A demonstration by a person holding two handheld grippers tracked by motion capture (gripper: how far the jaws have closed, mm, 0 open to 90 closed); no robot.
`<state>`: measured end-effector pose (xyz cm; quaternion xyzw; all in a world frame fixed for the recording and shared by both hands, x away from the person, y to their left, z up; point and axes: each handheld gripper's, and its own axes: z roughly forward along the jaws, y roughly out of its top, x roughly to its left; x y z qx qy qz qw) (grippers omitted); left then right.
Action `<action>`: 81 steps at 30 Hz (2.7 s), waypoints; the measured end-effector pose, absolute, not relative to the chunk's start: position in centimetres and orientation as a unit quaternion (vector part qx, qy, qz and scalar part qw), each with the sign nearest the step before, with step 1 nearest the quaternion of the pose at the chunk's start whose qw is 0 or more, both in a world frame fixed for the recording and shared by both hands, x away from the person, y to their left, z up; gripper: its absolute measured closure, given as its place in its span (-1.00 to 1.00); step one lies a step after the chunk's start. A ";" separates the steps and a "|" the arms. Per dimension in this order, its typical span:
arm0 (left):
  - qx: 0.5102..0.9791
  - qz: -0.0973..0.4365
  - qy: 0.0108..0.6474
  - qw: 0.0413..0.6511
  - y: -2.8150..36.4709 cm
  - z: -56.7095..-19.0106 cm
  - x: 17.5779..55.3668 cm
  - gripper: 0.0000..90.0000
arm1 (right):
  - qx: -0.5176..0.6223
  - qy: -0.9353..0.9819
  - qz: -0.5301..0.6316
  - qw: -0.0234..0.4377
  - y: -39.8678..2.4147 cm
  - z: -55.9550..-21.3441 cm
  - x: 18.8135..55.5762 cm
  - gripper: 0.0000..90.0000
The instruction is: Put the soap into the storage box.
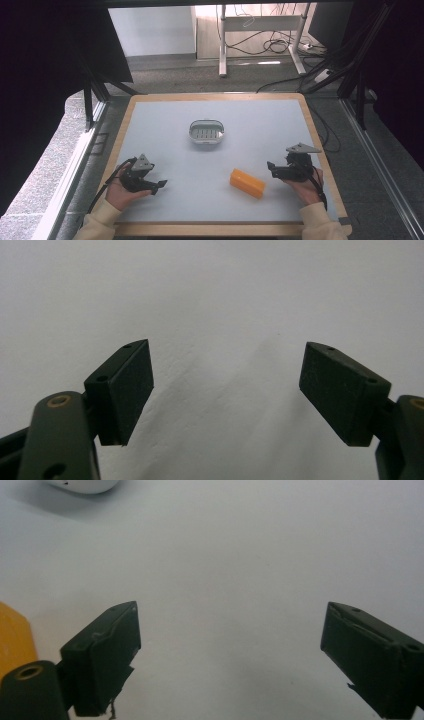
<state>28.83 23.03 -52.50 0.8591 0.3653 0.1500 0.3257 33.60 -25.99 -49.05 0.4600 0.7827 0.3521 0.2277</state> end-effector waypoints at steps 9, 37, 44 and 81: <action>0.865 0.155 0.352 0.322 22.5 -52.4 28.7 -0.52 | 0.443 0.793 0.354 0.224 -26.2 -49.3 33.1 -0.68; 0.866 0.158 0.347 0.323 22.3 -52.3 28.5 -0.53 | 0.449 0.788 0.366 0.208 -27.2 -48.4 32.9 -0.58; 0.869 0.160 0.344 0.316 22.4 -52.3 28.5 -0.53 | 0.435 0.792 0.373 0.208 -26.7 -48.0 32.7 -0.57; 0.871 0.152 0.340 0.320 22.3 -52.3 28.4 -0.53 | 0.385 0.828 0.359 0.195 -24.3 -44.5 32.0 -0.56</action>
